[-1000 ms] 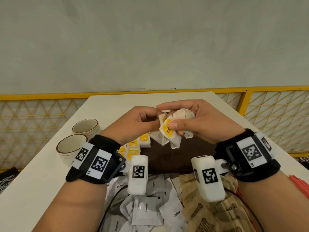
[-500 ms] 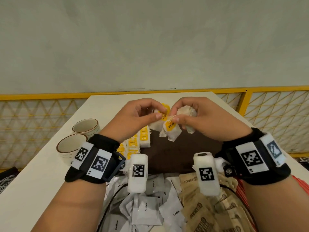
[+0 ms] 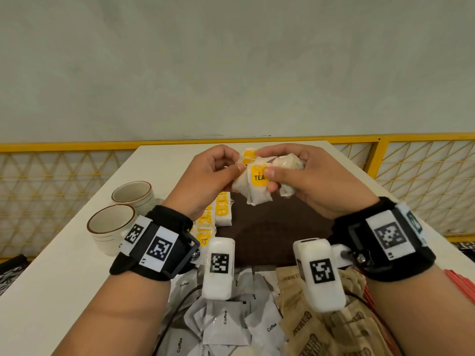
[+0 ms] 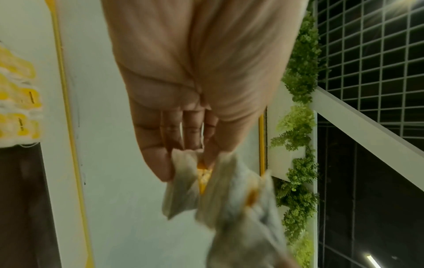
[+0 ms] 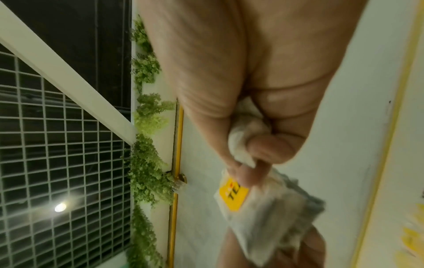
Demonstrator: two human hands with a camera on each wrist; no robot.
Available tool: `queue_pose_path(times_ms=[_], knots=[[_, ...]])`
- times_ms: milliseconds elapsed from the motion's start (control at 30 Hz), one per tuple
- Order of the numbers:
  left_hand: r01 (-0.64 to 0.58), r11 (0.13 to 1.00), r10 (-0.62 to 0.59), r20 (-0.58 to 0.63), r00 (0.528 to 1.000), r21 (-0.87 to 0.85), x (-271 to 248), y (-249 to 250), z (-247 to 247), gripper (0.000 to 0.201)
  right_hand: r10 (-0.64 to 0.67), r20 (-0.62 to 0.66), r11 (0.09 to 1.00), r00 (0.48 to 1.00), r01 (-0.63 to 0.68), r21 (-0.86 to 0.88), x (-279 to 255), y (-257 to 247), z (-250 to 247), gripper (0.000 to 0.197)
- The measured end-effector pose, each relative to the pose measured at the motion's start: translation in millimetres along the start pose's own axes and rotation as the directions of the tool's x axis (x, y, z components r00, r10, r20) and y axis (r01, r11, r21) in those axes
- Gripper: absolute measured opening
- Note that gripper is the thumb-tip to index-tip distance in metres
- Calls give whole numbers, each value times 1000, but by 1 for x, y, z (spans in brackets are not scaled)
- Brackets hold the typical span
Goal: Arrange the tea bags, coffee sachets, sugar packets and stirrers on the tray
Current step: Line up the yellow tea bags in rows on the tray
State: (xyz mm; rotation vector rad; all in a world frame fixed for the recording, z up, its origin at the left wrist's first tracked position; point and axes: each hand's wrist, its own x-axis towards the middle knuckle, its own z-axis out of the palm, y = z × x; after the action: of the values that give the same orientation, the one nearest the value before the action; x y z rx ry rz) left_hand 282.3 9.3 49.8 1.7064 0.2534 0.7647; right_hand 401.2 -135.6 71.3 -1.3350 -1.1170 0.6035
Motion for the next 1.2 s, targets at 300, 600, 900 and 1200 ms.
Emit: queue_pose_path(times_ms=[300, 600, 900, 1200], knots=[[52, 995, -47, 52, 997, -89, -4, 4, 6, 10, -129, -181, 962, 975, 80, -259, 6, 13, 9, 13], [-42, 990, 61, -139, 988, 133, 4, -8, -2, 16, -49, -37, 921, 998, 31, -389, 5, 14, -3, 4], [-288, 872, 366, -137, 921, 395, 4, 5, -15, 22, 31, 98, 986, 995, -15, -164, -2, 3, -9, 8], [-172, 939, 217, -125, 968, 296, 1, 4, -15, 17, 16, 156, 999, 988, -10, -39, -5, -4, -8, 24]])
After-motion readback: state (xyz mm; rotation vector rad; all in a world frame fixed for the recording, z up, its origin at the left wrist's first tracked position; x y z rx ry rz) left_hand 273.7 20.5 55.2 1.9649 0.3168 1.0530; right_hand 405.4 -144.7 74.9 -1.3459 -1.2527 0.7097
